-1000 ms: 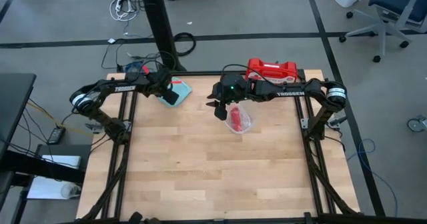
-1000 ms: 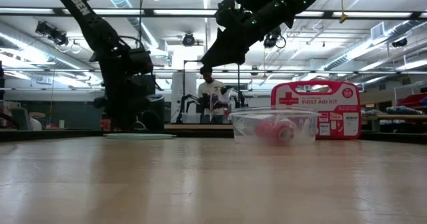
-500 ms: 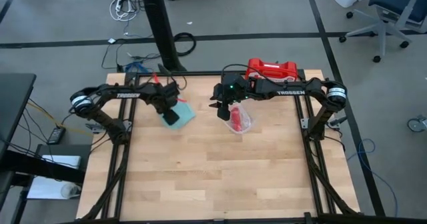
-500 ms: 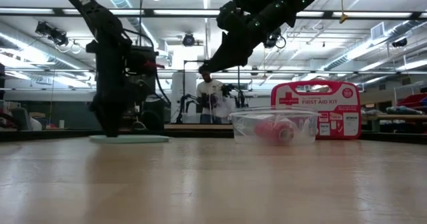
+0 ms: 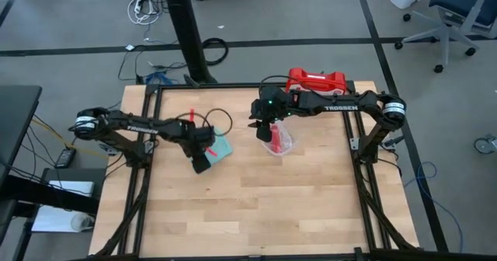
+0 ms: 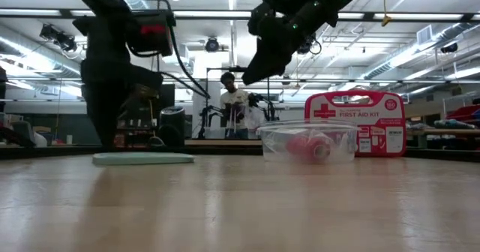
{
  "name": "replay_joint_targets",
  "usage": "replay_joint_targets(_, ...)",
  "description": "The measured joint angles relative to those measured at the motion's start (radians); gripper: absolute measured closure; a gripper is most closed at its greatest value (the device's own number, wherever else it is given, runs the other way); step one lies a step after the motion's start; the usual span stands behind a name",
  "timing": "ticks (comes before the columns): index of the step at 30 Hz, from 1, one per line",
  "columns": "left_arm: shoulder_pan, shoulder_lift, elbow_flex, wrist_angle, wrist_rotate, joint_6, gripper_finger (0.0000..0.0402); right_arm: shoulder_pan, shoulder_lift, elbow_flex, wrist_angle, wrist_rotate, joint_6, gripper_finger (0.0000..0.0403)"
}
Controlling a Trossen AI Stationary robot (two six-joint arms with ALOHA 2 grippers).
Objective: Roll bandage
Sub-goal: Close the transparent food container lid
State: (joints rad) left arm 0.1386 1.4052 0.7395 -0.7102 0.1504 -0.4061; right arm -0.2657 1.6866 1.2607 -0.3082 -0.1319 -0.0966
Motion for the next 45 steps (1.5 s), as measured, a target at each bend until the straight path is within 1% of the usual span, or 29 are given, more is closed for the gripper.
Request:
replay_joint_targets(4, -0.103, 0.000, 0.001, 0.014, -0.080, -0.067, 0.0241, 0.008, -0.040, 0.000, 0.004, 0.001, 0.014, 0.0254)
replay_joint_targets(8, -0.158, 0.000, 0.001, 0.014, -0.185, -0.123, 0.0241, 0.030, -0.088, 0.000, 0.003, 0.004, 0.023, 0.0254)
replay_joint_targets(12, -0.185, 0.000, 0.013, 0.011, -0.357, -0.152, 0.0241, 0.058, -0.124, 0.000, 0.007, 0.005, 0.023, 0.0254)
replay_joint_targets(15, -0.193, 0.003, 0.025, 0.013, -0.497, -0.155, 0.0241, 0.076, -0.136, 0.000, 0.005, 0.026, 0.017, 0.0254)
replay_joint_targets(18, -0.189, 0.025, 0.025, -0.006, -0.562, -0.159, 0.0241, 0.086, -0.137, 0.000, 0.004, 0.037, 0.012, 0.0254)
replay_joint_targets(23, -0.178, 0.090, 0.024, -0.022, -0.566, -0.151, 0.0241, 0.090, -0.137, 0.000, -0.004, 0.038, 0.001, 0.0254)
replay_joint_targets(25, -0.179, 0.105, 0.024, -0.021, -0.547, -0.148, 0.0241, 0.090, -0.137, 0.000, -0.003, 0.038, 0.001, 0.0254)
replay_joint_targets(31, -0.187, 0.119, 0.025, -0.008, -0.411, -0.126, 0.0241, 0.089, -0.136, 0.000, -0.013, 0.038, -0.003, 0.0254)
replay_joint_targets(37, -0.244, 0.118, 0.026, 0.051, -0.239, -0.126, 0.0241, 0.089, -0.136, 0.000, -0.057, 0.038, -0.024, 0.0254)
replay_joint_targets(39, -0.270, 0.117, 0.026, 0.084, -0.201, -0.124, 0.0241, 0.089, -0.135, 0.000, -0.071, 0.038, -0.036, 0.0254)
replay_joint_targets(41, -0.302, 0.117, 0.038, 0.104, -0.189, -0.122, 0.0241, 0.089, -0.135, 0.000, -0.077, 0.037, -0.038, 0.0254)
replay_joint_targets(43, -0.341, 0.117, 0.068, 0.137, -0.203, -0.096, 0.0241, 0.089, -0.135, 0.000, -0.081, 0.038, -0.041, 0.0254)
replay_joint_targets(45, -0.388, 0.100, 0.110, 0.169, -0.278, -0.061, 0.0244, 0.090, -0.135, 0.000, -0.091, 0.037, -0.055, 0.0254)
